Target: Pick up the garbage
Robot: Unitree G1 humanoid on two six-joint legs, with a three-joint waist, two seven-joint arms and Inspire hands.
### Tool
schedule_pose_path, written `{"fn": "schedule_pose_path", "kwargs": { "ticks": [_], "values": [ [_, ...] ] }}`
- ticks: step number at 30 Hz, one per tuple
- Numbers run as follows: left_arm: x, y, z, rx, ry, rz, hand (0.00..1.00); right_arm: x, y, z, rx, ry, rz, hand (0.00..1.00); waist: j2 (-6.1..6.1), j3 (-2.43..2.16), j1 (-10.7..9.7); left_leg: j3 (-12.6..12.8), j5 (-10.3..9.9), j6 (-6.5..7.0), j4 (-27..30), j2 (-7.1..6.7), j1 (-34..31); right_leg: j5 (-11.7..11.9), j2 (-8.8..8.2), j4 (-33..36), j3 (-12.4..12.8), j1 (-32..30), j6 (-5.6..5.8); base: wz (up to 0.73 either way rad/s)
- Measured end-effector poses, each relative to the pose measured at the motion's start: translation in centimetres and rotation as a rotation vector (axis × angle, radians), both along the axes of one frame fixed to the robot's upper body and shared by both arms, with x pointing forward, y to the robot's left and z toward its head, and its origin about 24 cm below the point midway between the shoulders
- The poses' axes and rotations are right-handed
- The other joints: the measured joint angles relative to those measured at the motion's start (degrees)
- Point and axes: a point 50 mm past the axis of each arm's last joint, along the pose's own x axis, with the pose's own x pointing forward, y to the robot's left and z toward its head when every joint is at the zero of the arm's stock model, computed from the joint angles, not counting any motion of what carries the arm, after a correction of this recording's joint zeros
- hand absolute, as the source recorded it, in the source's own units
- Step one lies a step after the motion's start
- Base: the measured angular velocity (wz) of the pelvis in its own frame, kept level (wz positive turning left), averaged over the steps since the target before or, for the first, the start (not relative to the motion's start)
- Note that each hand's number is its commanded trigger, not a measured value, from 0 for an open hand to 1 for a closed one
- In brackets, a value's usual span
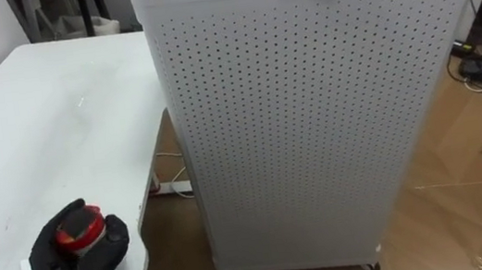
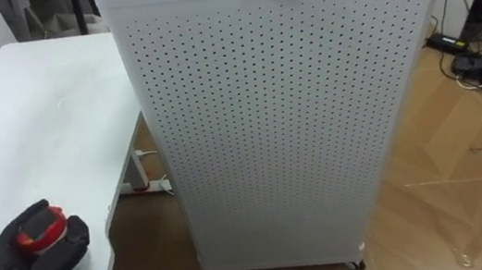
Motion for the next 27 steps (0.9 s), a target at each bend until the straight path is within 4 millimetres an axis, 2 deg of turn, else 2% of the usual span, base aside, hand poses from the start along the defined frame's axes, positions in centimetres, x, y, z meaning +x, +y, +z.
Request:
{"fn": "schedule_pose_path", "kwargs": {
  "ticks": [14, 17, 22, 27],
  "values": [
    [0.0, -1.0, -0.8, -0.012, 0.05, -0.091, 1.0, 0.3, 0.1, 0.1, 0.0, -0.007, 0.003, 1.0, 0.15, -0.13, 0.2, 0.25, 0.01, 0.02, 0.08, -0.04, -0.32, -0.01, -0.1, 0.92, 0.27, -0.75, 0.01, -0.01],
    [0.1, -1.3, -0.8, -0.015, 0.049, -0.11, 1.0, 0.6, 0.1, 0.2, -0.001, -0.016, 0.004, 1.0, 0.26, -0.33, 0.14, 0.24, 0.02, 0.03, 0.31, -0.06, -0.71, 0.0, -0.1, 0.95, 0.39, -1.09, 0.0, 0.0],
    [0.9, -2.1, -0.4, -0.079, 0.02, -0.165, 1.0, 2.1, -0.1, 0.0, -0.022, -0.015, -0.007, 1.0, 0.17, -0.55, 0.19, 0.09, 0.08, 0.12, 1.01, -0.08, -2.17, 0.0, -0.24, 1.99, 0.62, -2.8, 0.0, 0.0],
    [1.8, -3.7, 1.4, -0.122, -0.072, -0.284, 1.0, 3.8, -0.7, -0.2, -0.073, -0.018, -0.039, 1.0, 0.16, -0.47, 0.12, 0.25, 0.13, 0.2, 2.12, -0.12, -4.23, 0.02, -0.42, 2.84, 0.82, -4.66, -0.04, 0.01]
  ]
}}
